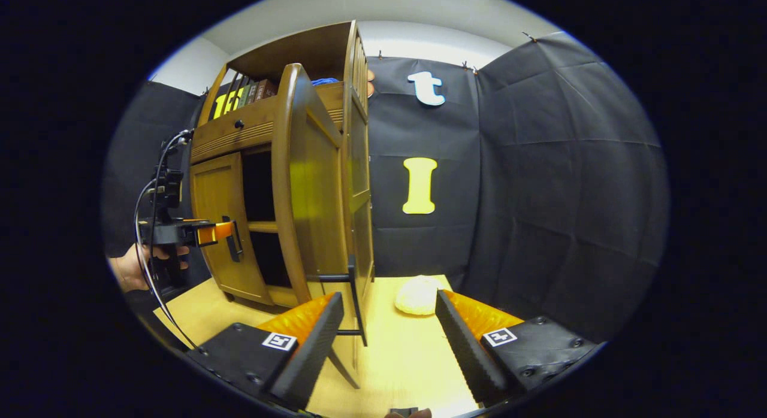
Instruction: Open the right door of the double-door shoe cabinet with the right hand, and open the left door with the left hand.
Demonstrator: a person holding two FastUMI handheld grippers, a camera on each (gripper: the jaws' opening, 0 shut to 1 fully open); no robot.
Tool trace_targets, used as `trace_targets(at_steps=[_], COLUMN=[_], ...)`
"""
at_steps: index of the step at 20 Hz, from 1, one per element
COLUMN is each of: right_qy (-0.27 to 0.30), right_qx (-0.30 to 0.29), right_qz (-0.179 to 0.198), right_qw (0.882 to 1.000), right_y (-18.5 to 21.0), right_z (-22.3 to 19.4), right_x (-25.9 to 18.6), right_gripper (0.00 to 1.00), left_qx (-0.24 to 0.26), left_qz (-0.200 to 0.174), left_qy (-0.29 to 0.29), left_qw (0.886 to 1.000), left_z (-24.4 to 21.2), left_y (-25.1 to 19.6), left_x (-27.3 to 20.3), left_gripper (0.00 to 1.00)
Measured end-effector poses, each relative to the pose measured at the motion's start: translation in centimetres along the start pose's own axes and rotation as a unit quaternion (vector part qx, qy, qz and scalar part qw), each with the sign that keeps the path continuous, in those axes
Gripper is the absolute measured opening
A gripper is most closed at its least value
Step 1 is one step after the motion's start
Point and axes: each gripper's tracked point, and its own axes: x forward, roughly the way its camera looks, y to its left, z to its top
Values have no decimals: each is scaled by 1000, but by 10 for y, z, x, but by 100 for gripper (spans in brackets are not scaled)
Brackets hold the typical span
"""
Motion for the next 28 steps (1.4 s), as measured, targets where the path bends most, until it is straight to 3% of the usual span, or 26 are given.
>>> trace_targets(at_steps=[3,5,7,11,12,14,15,16,17,18,19,20,27,28], right_qy=[-17,-22,-25,-52,-58,-55,-51,-47,-44,-42,-42,-44,-57,-58], right_qx=[7,13,41,83,84,79,78,78,76,74,69,64,13,8], right_qz=[-31,-49,-54,-64,-65,-72,-74,-77,-80,-81,-83,-83,-67,-64], right_qw=[999,998,997,993,993,993,993,993,993,993,993,994,996,996], right_y=[-19,-31,-38,-45,-45,-46,-44,-42,-39,-36,-32,-27,20,27], right_z=[6,6,10,24,28,24,22,22,22,22,21,23,34,35], right_x=[-6,-7,-9,-15,-17,-19,-22,-24,-28,-31,-35,-38,-50,-51], right_gripper=[99,95,99,98,92,92,98,98,92,92,92,98,98,92], left_qx=[-11,-7,-4,2,3,4,5,6,6,8,7,1,-5,-6], left_qz=[32,38,35,25,20,2,-11,-16,-16,-18,-22,-28,-52,-51], left_qy=[10,15,14,25,22,16,16,18,18,23,26,28,28,27], left_qw=[999,999,999,999,1000,1000,1000,1000,1000,1000,999,999,998,998], left_z=[-9,-14,-17,-26,-25,-23,-23,-24,-24,-25,-27,-28,-33,-35], left_y=[23,29,33,38,39,38,34,33,33,33,33,33,50,54], left_x=[28,43,58,74,74,77,78,77,77,78,77,75,28,18], left_gripper=[96,97,96,80,73,58,54,46,40,38,36,36,33,33])
